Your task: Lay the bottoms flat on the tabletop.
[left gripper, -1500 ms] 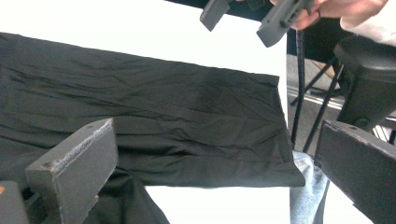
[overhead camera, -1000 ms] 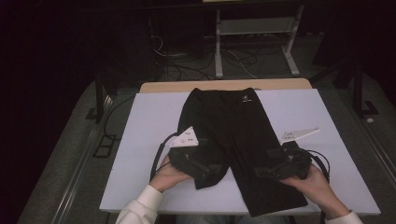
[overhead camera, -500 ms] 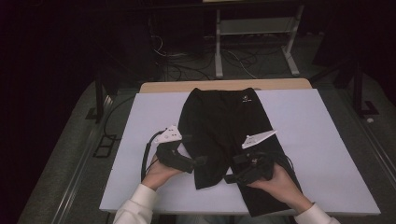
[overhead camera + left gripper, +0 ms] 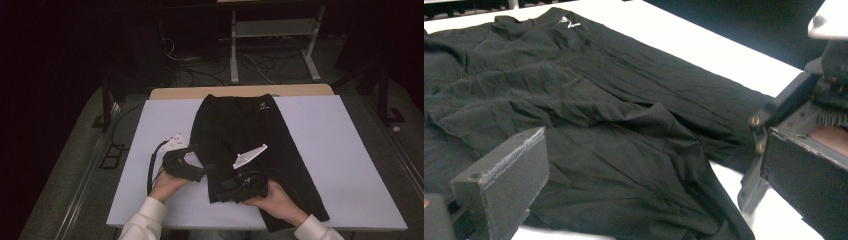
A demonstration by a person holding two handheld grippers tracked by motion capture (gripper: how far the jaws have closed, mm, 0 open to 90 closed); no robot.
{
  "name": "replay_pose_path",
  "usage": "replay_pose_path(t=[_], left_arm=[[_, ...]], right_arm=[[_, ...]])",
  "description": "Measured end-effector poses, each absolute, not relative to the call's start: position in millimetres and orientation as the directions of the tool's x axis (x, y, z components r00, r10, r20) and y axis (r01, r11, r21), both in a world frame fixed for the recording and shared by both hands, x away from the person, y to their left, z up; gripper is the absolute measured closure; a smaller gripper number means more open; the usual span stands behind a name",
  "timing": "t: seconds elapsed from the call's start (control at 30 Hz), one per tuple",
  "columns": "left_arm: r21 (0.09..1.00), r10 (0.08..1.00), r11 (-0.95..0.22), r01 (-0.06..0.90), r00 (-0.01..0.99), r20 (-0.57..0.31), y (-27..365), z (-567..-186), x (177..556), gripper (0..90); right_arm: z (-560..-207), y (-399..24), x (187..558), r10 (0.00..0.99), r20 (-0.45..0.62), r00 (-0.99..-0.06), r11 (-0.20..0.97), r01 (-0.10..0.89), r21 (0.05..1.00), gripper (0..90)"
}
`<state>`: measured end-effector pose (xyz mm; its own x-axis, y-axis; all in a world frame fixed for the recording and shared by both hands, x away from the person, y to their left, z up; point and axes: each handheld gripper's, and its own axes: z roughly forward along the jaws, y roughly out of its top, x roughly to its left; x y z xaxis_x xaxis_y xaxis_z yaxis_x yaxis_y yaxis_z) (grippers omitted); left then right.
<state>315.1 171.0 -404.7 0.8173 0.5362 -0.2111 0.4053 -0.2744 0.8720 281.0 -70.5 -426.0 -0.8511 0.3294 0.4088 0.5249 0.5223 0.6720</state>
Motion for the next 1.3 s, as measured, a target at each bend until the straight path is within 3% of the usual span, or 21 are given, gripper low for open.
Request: replay_pose_path(t=[0.2,0.67,0.83,0.97,1.0,1.13,1.3], left_arm=[[0.871,0.538,-0.273,0.409,0.816,-0.214,171,-405,315,0.0],[0.869,0.550,-0.263,0.419,0.805,-0.222,176,-408,318,0.0],[0.871,0.562,-0.251,0.422,0.796,-0.224,180,-408,319,0.0],[0.873,0.573,-0.240,0.425,0.788,-0.226,183,-409,320,0.0],[0.872,0.576,-0.238,0.427,0.785,-0.228,184,-409,320,0.0],[0.874,0.588,-0.225,0.431,0.776,-0.231,188,-409,322,0.0],[0.879,0.595,-0.208,0.428,0.769,-0.233,193,-407,322,0.0]], right_arm=[[-438,-55,283,0.315,0.409,-0.857,0.564,0.515,0.646,50.3],[-453,-44,283,0.354,0.320,-0.879,0.604,0.476,0.639,48.1],[-454,-43,270,0.375,0.203,-0.904,0.620,0.407,0.671,62.2],[-454,-43,267,0.410,0.137,-0.902,0.623,0.387,0.680,80.1],[-454,-43,268,0.415,0.146,-0.898,0.621,0.397,0.675,84.9],[-451,-45,277,0.400,0.247,-0.883,0.621,0.459,0.635,86.7],[-432,-65,297,0.367,0.430,-0.825,0.485,0.564,0.669,87.2]])
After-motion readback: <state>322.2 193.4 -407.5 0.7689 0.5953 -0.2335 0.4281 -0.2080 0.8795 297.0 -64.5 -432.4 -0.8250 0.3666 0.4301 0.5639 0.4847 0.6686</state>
